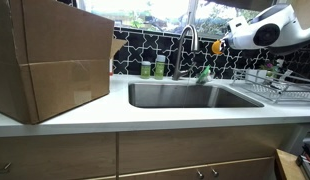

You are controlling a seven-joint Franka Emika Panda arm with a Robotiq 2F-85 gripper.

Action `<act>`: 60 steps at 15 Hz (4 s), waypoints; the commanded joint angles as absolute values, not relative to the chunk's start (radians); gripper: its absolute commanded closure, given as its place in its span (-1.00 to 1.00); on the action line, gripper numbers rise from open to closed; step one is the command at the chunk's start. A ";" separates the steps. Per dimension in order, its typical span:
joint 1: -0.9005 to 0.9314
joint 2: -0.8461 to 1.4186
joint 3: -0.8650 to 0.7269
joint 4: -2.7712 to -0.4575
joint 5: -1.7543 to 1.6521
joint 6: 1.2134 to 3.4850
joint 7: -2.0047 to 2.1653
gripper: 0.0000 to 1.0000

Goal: Pour the contents of the orange bowl into the sink

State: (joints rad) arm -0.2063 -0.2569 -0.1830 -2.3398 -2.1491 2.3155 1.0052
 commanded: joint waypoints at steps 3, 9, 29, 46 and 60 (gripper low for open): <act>-0.180 -0.283 -0.251 -2.353 -1.960 2.411 0.941 0.98; -0.203 -0.308 -0.341 -2.371 -1.595 2.655 0.702 0.98; -0.078 -0.342 -0.270 -2.406 -0.296 2.097 -0.235 0.92; -0.059 -0.263 -0.233 -2.471 -0.012 2.089 -0.390 0.98; -0.056 -0.247 -0.209 -2.469 -0.004 2.095 -0.423 -1.00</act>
